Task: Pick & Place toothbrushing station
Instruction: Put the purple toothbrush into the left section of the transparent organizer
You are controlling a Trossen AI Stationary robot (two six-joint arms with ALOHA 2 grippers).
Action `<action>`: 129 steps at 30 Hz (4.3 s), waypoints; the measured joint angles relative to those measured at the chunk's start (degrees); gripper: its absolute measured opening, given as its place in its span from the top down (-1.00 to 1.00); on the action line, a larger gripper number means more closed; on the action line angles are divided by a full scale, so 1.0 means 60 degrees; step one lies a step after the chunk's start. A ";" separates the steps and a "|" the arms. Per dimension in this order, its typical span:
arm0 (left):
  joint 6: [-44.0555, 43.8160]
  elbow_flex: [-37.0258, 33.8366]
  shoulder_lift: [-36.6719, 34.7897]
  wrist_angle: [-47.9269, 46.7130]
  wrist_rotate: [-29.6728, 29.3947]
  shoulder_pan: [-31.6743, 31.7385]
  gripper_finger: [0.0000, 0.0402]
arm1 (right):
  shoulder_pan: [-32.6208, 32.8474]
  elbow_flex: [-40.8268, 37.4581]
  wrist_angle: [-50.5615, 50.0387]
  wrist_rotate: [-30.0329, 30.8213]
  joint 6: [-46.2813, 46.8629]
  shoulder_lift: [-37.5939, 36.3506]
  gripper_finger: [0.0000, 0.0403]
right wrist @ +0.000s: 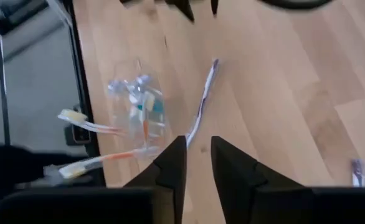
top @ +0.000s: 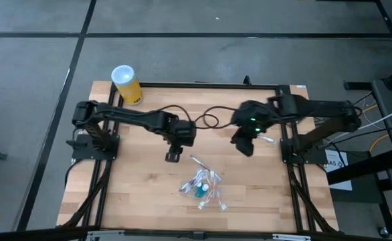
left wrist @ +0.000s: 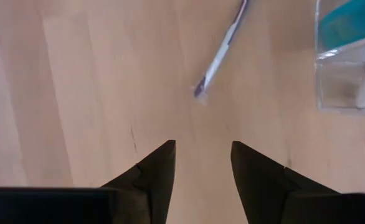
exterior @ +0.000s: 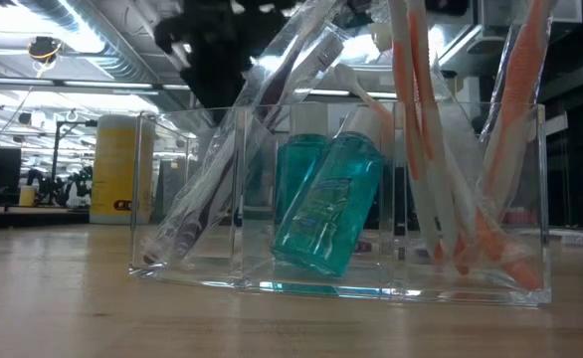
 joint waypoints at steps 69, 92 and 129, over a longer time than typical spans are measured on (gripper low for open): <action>-0.8068 -0.5067 -0.3569 1.2172 -0.1133 -0.1303 0.94 | 0.3359 -0.3385 0.7346 0.6482 0.2756 -0.2092 0.64; -0.8526 -0.5056 -0.3577 1.3441 -0.3834 -0.3525 0.94 | 0.1089 -0.4419 1.2910 0.2724 0.2438 -0.0716 0.27; -0.9150 -0.5031 -0.2928 1.3403 -0.5809 -0.4094 0.53 | 0.1324 -0.3703 1.3985 0.2180 0.0892 -0.0019 0.92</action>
